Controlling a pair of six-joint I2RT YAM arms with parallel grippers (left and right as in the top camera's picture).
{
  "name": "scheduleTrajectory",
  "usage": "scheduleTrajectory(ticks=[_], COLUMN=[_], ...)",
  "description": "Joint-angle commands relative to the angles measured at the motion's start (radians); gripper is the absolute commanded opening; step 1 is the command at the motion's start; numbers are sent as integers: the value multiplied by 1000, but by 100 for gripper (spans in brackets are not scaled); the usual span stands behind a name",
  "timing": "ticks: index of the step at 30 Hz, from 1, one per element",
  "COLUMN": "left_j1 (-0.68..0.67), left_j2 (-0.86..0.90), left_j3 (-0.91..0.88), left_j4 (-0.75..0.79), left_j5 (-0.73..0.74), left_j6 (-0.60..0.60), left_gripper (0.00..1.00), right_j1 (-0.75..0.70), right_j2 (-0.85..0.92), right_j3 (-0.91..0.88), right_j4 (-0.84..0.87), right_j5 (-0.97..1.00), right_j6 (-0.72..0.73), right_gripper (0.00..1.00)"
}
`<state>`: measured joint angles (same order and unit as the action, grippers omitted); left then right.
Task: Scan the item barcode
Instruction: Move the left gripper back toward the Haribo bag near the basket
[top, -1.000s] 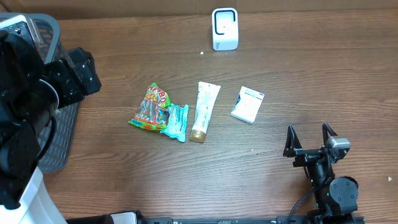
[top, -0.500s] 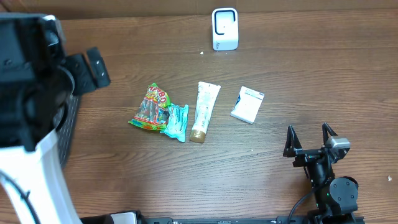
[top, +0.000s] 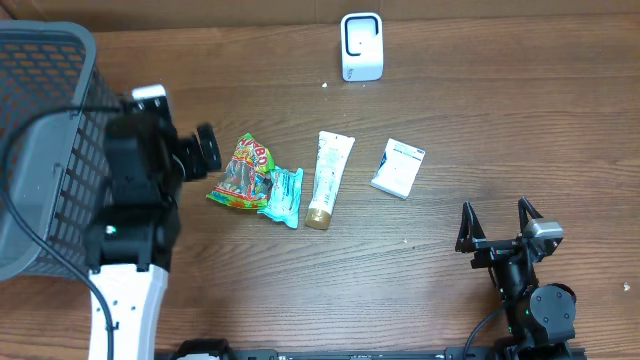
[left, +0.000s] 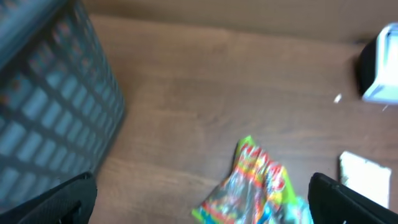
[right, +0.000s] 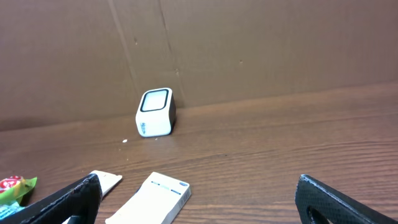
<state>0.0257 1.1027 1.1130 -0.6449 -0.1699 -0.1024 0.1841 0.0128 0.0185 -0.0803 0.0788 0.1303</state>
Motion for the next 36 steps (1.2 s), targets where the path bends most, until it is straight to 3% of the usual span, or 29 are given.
scheduleTrajectory(ticks=[1, 17, 36], left_j1=[21, 33, 33], left_j2=[-8, -3, -3], left_j3=[-79, -79, -79], left_j4=[24, -85, -89], left_j5=[-18, -31, -31], left_j6=[17, 17, 17], left_gripper=[100, 100, 100], right_j1=[4, 4, 4], right_j2=[-8, -8, -8], right_j3=[-10, -10, -10], right_j4=[5, 5, 5], right_j5=[6, 6, 6], right_j6=[-4, -4, -4], right_gripper=[100, 100, 100])
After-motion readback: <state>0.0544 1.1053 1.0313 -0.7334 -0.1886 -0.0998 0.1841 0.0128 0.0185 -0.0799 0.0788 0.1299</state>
